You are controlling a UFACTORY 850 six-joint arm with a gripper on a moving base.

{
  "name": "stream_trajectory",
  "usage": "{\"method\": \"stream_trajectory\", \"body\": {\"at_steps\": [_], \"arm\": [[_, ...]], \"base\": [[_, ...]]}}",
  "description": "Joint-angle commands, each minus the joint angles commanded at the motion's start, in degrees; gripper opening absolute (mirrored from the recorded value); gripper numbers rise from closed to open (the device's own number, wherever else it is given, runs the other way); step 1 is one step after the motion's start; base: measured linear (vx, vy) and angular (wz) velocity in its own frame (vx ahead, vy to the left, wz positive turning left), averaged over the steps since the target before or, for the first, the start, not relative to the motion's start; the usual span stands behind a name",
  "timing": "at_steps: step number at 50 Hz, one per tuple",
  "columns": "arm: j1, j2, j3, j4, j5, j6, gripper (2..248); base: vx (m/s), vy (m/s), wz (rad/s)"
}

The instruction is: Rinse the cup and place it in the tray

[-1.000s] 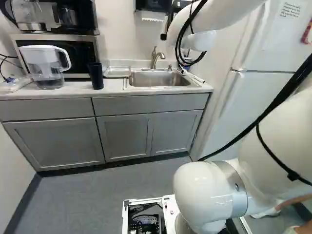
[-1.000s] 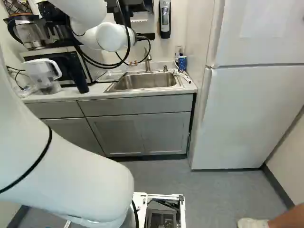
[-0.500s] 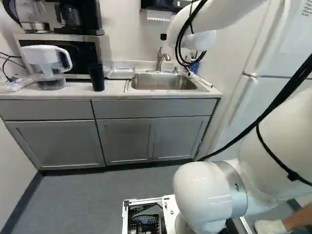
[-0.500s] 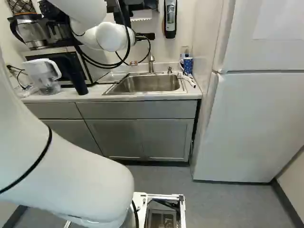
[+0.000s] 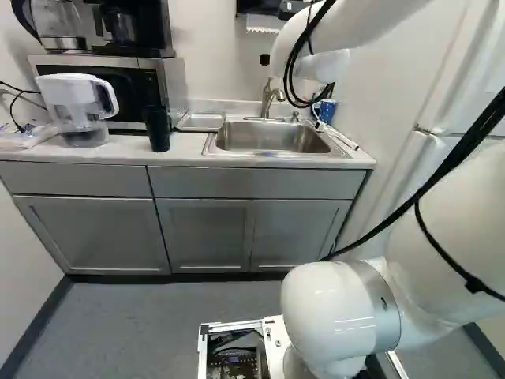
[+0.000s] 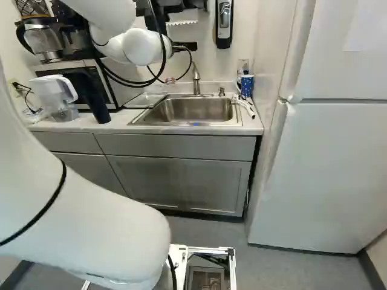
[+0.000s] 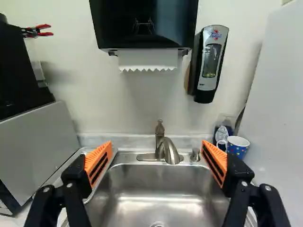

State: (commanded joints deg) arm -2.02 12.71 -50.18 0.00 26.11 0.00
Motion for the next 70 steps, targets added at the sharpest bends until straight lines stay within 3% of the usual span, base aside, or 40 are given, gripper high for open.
{"method": "stream_trajectory", "body": {"at_steps": [70], "arm": [[0.0,0.0,0.0,0.0,0.0,0.0,247]], "base": [[0.103,-0.04,0.113]]}}
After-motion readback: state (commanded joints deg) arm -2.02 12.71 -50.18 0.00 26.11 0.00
